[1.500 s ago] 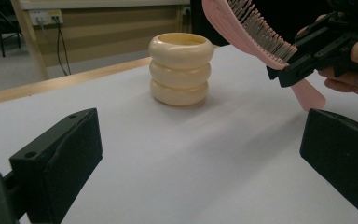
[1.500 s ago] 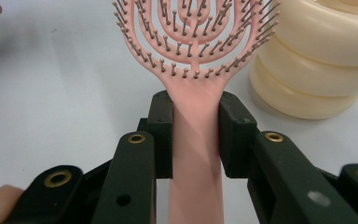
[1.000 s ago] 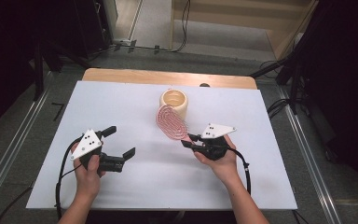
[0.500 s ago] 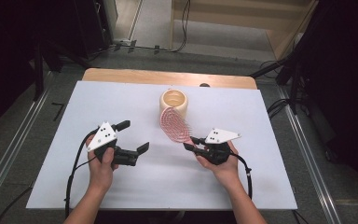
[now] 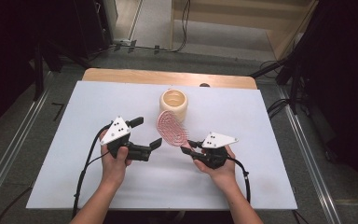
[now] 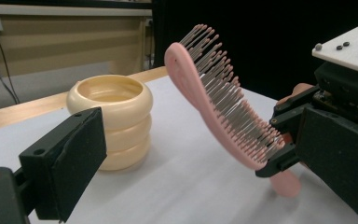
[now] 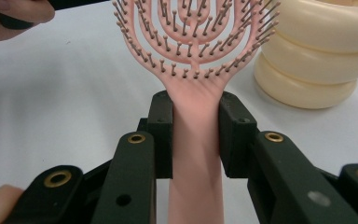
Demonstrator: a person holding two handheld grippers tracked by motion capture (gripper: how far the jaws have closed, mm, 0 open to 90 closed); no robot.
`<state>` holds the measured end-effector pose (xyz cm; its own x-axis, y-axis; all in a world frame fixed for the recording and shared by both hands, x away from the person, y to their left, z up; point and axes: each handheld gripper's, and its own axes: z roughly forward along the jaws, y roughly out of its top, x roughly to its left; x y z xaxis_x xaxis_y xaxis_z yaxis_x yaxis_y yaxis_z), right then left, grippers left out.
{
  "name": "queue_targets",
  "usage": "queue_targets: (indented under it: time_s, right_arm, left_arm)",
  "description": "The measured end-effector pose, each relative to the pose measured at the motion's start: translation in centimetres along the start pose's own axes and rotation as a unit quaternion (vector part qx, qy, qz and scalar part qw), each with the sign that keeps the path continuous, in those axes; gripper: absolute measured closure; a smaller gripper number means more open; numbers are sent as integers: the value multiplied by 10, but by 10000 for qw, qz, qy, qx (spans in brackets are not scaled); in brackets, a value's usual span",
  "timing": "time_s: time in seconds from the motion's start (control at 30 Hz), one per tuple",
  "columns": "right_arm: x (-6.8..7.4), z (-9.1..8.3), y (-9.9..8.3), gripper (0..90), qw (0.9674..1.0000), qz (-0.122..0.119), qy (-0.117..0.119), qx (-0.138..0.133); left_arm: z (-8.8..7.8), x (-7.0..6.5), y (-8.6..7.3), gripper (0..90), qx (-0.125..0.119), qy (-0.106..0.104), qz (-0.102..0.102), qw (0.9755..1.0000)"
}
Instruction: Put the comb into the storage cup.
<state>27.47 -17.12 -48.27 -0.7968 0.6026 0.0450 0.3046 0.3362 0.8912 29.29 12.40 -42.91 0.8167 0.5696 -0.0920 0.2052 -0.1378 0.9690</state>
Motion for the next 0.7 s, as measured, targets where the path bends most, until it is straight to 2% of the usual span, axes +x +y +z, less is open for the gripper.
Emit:
queue_targets:
  time_s: [0.4, 0.6, 0.7]
  right_arm:
    - [5, 3, 0, 680, 10000, -20, 12, -59]
    - [7, 3, 0, 680, 9999, -30, 18, -100]
    - [8, 3, 0, 680, 9999, -45, 22, -137]
  left_arm:
    - [14, -10, 6, 51, -33, -108, -78, 9999]
    - [20, -13, 8, 66, -15, -134, -190, 9997]
    - [23, -15, 8, 100, 22, -77, -230, 9997]
